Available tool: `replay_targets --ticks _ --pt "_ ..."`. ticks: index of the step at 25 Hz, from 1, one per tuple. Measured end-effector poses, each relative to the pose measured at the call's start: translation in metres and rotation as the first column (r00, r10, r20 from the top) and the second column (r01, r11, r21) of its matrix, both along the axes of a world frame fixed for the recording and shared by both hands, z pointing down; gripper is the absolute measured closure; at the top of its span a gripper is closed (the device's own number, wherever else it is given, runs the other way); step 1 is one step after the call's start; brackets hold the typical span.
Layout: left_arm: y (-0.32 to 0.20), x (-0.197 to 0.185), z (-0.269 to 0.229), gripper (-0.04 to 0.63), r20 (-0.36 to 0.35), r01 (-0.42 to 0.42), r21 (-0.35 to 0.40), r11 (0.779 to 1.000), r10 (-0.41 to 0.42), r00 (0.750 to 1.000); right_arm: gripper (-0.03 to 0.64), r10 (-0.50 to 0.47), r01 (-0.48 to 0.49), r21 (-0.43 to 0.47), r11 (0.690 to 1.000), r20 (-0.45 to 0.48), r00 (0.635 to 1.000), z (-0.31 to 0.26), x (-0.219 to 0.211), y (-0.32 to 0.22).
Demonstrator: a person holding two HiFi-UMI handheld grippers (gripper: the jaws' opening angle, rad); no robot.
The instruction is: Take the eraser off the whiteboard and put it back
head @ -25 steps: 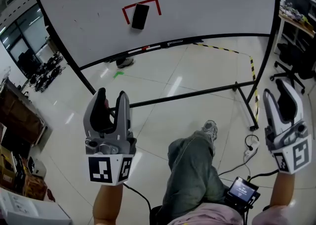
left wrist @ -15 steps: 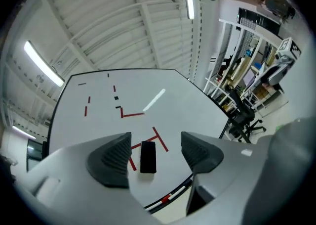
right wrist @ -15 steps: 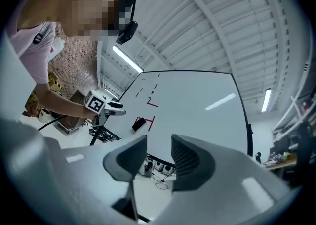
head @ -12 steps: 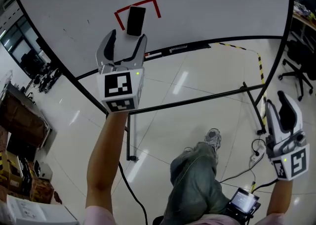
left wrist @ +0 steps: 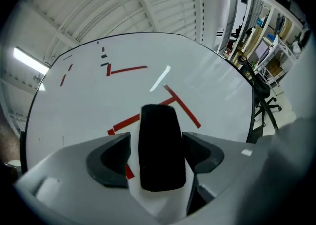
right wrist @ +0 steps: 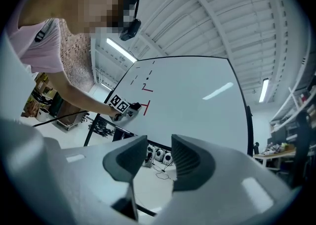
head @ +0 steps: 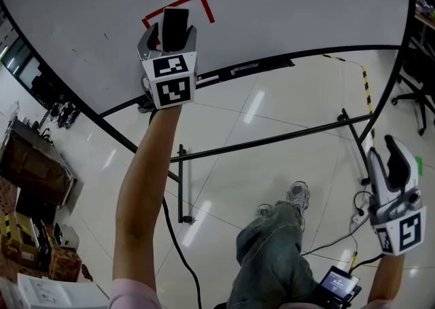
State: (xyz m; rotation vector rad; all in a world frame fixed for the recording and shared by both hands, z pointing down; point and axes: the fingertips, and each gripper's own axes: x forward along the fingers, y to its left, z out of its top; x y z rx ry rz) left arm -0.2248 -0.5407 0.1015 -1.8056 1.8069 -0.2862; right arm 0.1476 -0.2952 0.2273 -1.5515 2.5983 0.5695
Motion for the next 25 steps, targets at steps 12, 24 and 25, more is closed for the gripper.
replay_targets --ticks 12,24,25 --pt "0.001 0.000 0.000 0.322 0.021 -0.021 0.081 0.996 0.020 1.000 0.468 -0.002 0.002 -0.036 0.999 -0.009 1.000 0.016 0.006 -0.005" --pt "0.166 0.056 -0.054 0.322 0.104 -0.243 0.266 0.933 0.223 0.969 0.469 -0.024 0.024 0.083 0.996 0.003 1.000 -0.040 0.003 0.057" --pt "0.189 0.060 -0.060 0.322 0.095 -0.263 0.287 0.921 0.246 0.965 0.469 -0.027 0.026 0.108 0.994 0.007 1.000 -0.049 0.003 0.067"
